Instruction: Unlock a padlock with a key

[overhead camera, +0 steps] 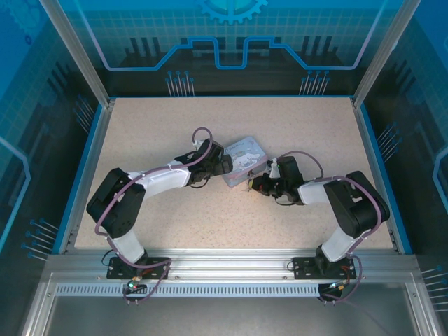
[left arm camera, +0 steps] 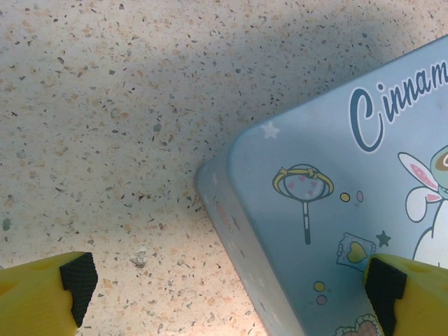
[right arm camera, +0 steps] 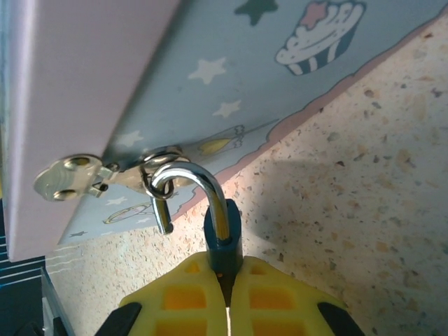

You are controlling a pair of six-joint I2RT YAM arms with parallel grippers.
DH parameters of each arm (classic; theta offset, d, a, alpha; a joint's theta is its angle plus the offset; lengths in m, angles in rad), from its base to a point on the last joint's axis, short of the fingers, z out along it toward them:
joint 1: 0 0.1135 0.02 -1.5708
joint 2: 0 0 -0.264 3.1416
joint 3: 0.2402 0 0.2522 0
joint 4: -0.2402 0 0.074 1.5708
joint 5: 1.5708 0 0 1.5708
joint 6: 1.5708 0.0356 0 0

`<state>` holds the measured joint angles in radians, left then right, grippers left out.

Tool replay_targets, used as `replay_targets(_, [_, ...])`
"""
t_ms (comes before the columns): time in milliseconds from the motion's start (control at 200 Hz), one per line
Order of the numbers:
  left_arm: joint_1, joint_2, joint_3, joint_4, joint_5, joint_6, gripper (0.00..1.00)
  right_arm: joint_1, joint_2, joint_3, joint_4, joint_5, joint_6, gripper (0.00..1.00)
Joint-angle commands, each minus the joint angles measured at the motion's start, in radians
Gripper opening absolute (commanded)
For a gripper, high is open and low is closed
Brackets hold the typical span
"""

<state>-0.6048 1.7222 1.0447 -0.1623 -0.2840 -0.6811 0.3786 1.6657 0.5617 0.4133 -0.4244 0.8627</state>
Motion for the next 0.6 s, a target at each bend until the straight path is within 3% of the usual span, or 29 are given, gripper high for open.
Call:
replay_targets(0, [-0.007,0.050,-0.032,-0.074,-0.012,-0.003,0.99,-0.015,0.021,-0.009,0.070,-0.019,0.058,0.04])
replay_targets(595, [-0.012,0.064,-0.045,-0.057,0.001,-0.024,0.99,-0.016,0.058,-0.034,0.183,0.027,0.206,0.00])
